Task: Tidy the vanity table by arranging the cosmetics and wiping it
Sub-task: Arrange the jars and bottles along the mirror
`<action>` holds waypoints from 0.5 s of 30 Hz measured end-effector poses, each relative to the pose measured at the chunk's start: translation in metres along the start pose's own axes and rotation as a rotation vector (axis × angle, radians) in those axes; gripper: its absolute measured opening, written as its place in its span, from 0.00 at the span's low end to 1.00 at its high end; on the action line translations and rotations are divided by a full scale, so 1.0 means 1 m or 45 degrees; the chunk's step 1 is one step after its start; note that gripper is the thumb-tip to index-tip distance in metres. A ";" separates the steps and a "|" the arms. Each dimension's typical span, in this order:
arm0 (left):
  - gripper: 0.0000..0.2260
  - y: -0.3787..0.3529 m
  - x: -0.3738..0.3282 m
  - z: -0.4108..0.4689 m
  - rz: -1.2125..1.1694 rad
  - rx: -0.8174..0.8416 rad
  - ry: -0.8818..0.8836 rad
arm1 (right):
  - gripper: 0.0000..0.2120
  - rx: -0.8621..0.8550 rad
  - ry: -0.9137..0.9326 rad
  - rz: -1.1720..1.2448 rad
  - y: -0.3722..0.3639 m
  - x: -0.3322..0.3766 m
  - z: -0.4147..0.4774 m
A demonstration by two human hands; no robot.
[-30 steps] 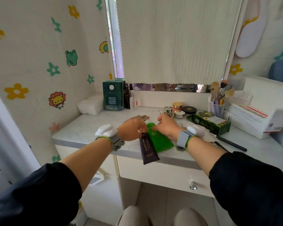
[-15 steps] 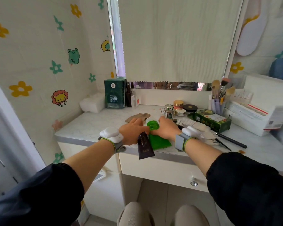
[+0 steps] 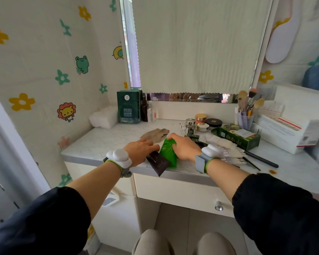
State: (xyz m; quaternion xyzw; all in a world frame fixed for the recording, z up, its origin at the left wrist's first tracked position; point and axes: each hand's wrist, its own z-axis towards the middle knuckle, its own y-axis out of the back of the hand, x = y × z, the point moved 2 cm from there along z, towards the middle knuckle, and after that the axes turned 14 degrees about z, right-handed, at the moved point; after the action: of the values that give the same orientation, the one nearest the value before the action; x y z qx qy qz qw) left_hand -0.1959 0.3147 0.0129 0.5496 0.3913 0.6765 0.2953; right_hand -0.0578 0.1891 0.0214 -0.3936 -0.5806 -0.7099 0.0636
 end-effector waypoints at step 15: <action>0.20 -0.018 0.022 -0.013 -0.453 -0.117 0.280 | 0.22 -0.164 0.512 -0.835 -0.016 0.013 0.000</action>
State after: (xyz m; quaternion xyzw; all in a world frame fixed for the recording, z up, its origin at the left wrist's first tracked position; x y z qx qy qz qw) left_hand -0.2137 0.3399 0.0076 0.3808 0.4808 0.6866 0.3904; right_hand -0.0751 0.1987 0.0173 -0.0432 -0.6057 -0.7906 -0.0790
